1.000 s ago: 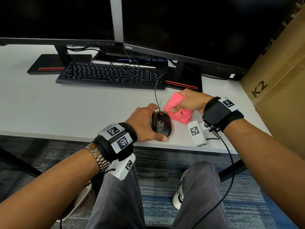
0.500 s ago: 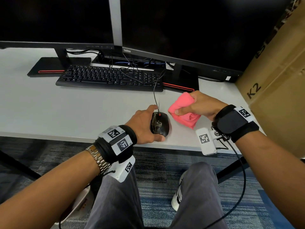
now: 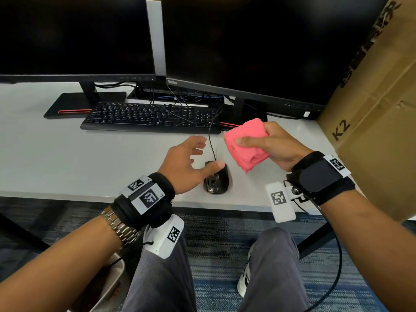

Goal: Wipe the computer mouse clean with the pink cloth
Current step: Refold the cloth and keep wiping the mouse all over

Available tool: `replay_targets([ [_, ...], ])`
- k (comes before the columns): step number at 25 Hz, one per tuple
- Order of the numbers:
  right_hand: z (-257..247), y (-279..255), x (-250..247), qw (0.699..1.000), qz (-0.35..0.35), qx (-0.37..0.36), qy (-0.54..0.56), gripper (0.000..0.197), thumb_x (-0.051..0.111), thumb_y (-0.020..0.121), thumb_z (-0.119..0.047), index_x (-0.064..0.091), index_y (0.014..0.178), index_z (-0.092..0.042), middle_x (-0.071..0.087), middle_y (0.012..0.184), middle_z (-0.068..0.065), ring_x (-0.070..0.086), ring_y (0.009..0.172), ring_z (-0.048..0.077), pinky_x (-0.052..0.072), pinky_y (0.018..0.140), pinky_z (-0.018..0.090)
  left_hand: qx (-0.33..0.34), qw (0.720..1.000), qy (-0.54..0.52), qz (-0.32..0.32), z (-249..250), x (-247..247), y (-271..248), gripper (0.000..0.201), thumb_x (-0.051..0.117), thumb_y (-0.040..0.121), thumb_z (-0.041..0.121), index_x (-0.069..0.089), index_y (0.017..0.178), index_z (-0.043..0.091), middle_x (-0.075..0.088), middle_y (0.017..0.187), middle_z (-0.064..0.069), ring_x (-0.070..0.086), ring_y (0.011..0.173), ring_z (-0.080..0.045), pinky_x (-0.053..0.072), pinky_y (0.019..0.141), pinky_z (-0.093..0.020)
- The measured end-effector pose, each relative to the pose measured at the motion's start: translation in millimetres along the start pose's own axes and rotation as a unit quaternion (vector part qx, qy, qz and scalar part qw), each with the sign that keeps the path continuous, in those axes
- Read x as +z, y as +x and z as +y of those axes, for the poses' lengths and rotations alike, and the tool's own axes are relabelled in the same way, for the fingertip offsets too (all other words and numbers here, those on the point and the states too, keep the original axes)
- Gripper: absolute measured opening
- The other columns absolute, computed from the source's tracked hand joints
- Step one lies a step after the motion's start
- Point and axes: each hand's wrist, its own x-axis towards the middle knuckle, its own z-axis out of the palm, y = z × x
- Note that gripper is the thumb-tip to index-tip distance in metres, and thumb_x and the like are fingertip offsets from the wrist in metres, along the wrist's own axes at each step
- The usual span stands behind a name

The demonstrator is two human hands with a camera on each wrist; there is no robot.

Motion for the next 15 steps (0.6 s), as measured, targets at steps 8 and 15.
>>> replay_targets([
  [8,-3,-7,37,0.983,-0.100,-0.070,0.138,0.057,0.074,0.076,-0.016,0.060,0.130,-0.002,0.070,0.121,0.016,0.069,0.111,0.029,0.060,0.089,0.040,-0.014,0.984,-0.179,0.008,16,-6,-3,0.049,0.083,0.071,0.032,0.063,0.110,0.010,0.072,0.099,-0.006,0.070,0.084,-0.012,0.058,0.078,-0.027],
  [15,2,-6,44,0.985,-0.086,-0.131,0.077,0.055,0.077,0.078,-0.025,0.064,0.128,-0.006,0.070,0.124,0.016,0.067,0.116,0.028,0.057,0.093,0.037,0.002,0.977,-0.204,0.054,6,-15,-1,0.031,0.079,0.068,0.026,0.065,0.088,0.006,0.071,0.083,-0.017,0.067,0.067,-0.031,0.057,0.062,-0.041],
])
